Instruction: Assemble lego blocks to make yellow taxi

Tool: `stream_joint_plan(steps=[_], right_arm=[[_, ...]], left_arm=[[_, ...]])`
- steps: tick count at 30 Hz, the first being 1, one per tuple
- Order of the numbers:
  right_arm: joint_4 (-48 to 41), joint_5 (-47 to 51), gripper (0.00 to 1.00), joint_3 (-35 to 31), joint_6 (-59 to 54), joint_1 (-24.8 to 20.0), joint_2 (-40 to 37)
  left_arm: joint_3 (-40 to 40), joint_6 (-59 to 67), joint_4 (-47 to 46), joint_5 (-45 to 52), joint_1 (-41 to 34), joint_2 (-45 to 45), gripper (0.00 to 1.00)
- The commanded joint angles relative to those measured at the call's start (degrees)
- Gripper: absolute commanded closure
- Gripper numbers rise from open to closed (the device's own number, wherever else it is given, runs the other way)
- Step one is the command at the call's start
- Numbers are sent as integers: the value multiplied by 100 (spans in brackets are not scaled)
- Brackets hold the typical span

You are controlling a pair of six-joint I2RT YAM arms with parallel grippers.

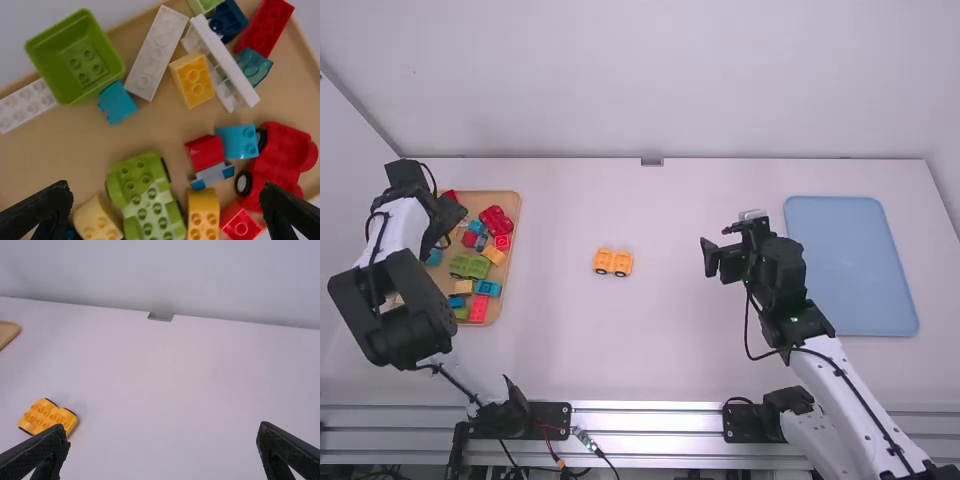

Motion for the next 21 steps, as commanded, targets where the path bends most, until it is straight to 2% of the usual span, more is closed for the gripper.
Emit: stream_joint_plan(steps=[1, 12, 16, 21], right_arm=[[-4, 9, 1, 125, -24, 2, 0], [44, 7, 1, 125, -157, 15, 0], [70, 9, 1, 125, -153, 0, 0], [114, 7, 1, 125, -111, -63, 0]], left_arm=[[525, -457, -272, -111, -11, 424, 1], [2542, -1180, -1482, -520, -33, 1950, 1], [2855, -1373, -1758, -597, -11, 2225, 1], [2841, -1441, -1836, -592, -24, 2249, 1]])
